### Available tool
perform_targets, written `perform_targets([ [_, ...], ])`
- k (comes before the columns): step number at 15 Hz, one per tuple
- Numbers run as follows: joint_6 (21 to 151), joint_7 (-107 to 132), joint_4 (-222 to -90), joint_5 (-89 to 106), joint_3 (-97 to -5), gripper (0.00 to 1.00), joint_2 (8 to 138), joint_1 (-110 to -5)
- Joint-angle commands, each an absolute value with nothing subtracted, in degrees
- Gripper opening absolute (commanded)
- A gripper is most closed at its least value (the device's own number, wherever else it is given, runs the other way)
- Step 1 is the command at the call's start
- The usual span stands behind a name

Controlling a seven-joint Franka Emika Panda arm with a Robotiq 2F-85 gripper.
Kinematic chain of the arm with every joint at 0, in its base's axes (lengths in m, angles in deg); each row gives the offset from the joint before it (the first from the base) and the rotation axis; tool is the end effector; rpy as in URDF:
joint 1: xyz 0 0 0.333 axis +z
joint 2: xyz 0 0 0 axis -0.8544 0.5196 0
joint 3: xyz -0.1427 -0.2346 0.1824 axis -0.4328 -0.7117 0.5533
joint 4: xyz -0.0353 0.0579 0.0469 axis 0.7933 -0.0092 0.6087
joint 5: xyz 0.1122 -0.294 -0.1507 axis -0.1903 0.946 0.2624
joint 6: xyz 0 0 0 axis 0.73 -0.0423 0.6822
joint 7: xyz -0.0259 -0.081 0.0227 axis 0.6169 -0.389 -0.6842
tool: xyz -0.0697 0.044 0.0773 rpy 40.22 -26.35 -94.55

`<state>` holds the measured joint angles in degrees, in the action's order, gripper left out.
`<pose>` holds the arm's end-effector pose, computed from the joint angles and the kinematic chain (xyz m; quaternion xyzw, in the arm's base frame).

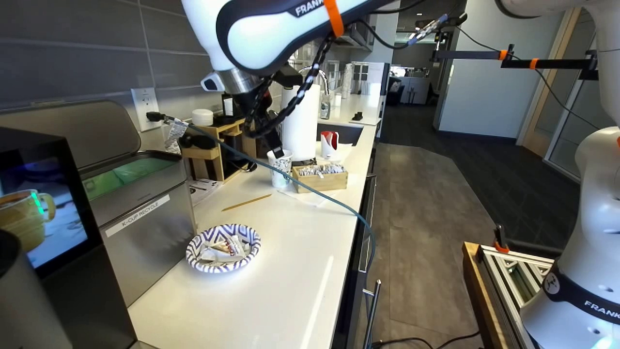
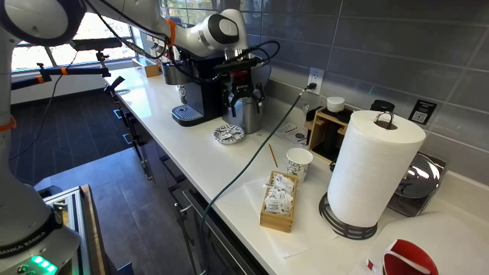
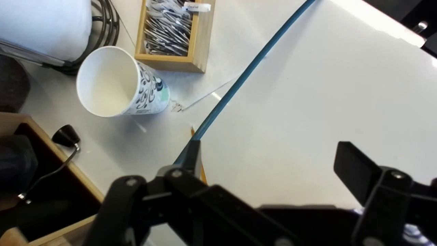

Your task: Put the straw on the bowl

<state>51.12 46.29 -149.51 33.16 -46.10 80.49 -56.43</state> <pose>0.6274 -0.0119 0.4441 0.9126 0.3293 -0.1389 0.1987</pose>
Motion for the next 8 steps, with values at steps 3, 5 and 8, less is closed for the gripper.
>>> perform_targets([
  [3, 47.16, 54.28, -146.26, 32.46, -46.07, 1.00, 88.74, -58.63],
  [5, 45.48, 59.86, -145.91, 30.27, -45.28, 1.00, 88.94, -60.00],
  [8, 43.31, 67.12, -146.57, 27.42, -44.60, 1.00, 86.90, -61.63],
])
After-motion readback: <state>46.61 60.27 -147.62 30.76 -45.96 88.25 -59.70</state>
